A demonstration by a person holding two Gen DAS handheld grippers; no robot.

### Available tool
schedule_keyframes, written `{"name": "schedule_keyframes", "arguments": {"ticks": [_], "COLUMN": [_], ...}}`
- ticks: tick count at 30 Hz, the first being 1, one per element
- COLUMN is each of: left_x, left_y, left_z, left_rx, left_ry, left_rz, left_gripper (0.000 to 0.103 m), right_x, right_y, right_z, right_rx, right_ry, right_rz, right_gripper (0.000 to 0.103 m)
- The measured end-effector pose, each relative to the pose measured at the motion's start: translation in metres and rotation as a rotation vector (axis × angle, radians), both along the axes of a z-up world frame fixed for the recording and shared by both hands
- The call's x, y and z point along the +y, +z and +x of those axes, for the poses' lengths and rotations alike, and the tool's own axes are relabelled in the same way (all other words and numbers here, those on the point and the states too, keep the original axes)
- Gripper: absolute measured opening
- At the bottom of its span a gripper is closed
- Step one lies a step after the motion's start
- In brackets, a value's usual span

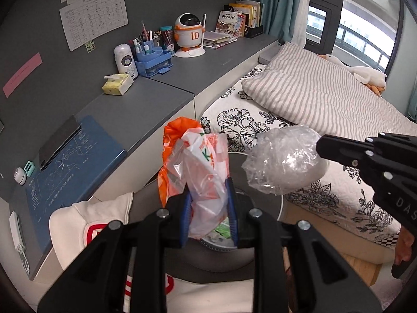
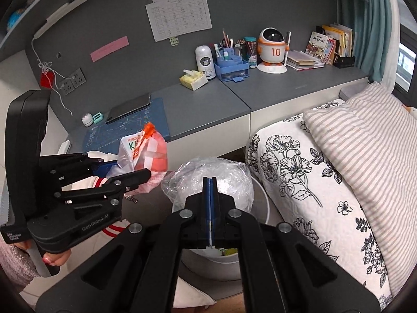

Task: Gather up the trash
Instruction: 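Carry the orange-white bag and clear bag to the grey bin, then open both tools to drop both bags into the bin, then move both tools back over the white tissue and orange candy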

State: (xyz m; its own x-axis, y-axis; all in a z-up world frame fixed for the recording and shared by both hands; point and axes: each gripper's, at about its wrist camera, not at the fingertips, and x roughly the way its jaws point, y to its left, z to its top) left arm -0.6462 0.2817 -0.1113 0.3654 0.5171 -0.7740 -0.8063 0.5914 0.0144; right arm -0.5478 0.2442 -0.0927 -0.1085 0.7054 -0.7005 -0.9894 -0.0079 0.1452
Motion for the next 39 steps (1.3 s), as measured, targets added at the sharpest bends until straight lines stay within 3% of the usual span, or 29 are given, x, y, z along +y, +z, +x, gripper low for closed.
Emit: {"name": "schedule_keyframes", "arguments": {"ticks": [3,16,17,20,29,33,39], "left_x": [0.007,0.018,0.019,0.018,0.01,0.0,-0.021], "left_y": [-0.005,-0.025,-0.026,-0.028,-0.024,-0.021,-0.015], "left_z": [-0.004,0.009,0.01,0.013,0.021,0.036,0.074], "left_rx": [-0.01,-0.018,-0.014,-0.007,0.004,0.007,0.008], "left_ry": [-0.024,-0.162,-0.168,-0.17,-0.189,-0.233,-0.308], "left_rz": [-0.015,-0.059,-0.058,-0.047,-0.023,-0.014,-0.001], "left_gripper": [0.024,0.028,0.033,0.076,0.077,0.077,0.077], "right_x": [0.008,0.006,0.005,0.004,-0.013,-0.026,-0.054], "right_y": [-0.001,-0.004,-0.004,-0.004,-0.004,-0.005,-0.006], "right_z": [-0.013,-0.007,-0.006,-0.007,0.002,0.013,0.046], "right_rx": [-0.02,-0.048,-0.05,-0.055,-0.053,-0.051,-0.043], "right_ry": [-0.015,-0.12,-0.125,-0.135,-0.178,-0.222,-0.295], "right_rz": [-0.014,-0.049,-0.05,-0.052,-0.046,-0.039,-0.03], "right_gripper": [0.011,0.016,0.016,0.016,0.017,0.031,0.036]}}
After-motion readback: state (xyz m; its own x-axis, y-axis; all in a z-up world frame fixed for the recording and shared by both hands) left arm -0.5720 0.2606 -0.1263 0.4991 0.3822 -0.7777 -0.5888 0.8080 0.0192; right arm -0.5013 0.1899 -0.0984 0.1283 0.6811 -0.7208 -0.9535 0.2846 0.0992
